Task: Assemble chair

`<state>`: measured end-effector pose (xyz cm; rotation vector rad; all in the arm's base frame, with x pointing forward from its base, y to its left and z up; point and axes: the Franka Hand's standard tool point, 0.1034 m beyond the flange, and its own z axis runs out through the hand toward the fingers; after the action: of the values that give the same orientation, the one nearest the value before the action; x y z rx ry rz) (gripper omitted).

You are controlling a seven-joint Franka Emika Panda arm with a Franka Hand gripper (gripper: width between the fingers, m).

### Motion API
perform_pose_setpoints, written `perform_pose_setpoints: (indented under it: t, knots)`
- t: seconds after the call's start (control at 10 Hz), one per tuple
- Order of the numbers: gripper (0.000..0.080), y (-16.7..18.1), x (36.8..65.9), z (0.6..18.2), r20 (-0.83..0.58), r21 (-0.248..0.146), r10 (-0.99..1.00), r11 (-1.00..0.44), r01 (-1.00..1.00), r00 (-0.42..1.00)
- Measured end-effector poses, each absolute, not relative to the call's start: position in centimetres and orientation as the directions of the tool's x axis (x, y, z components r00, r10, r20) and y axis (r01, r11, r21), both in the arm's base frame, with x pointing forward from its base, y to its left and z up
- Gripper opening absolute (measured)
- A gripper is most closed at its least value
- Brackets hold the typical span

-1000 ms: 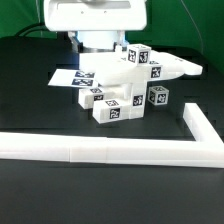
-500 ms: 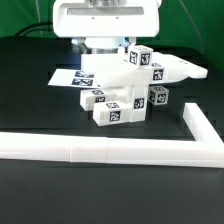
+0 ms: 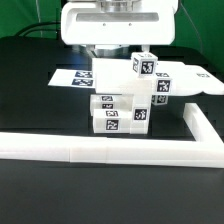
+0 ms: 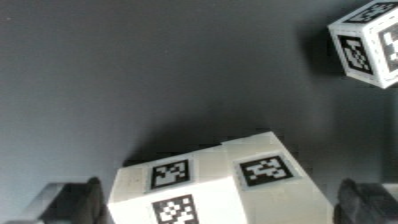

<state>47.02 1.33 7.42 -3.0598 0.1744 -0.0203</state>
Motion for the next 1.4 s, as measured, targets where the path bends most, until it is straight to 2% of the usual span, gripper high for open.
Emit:
perform_pose_setpoints:
  t: [0.2,0.4,0.6,1.0,1.1,1.3,1.4]
  knots:
    - [0.0649,1.7,47.5,7.5,0.012,-0.078,-0.114,-0.991,-0.113,0.993]
    - [0.0649,3.5,49.6,7.3,0.008,-0.074,-0.116,-0.991,-0.115,0.993]
    - [0.0649,4.0,51.0,7.3,0.014,-0.076,-0.109,-0.991,-0.107,0.994]
    - [0.0649,3.9,50.9,7.2,0.016,-0.074,-0.109,-0.991,-0.108,0.994]
    - [0.0649,4.2,49.7,6.9,0.036,-0.075,-0.129,-0.989,-0.126,0.991]
    - [0.0649,7.1,47.3,5.4,0.054,-0.067,-0.142,-0.988,-0.138,0.988]
    - [0.0649,7.8,47.1,4.4,0.041,-0.064,-0.146,-0.988,-0.144,0.988]
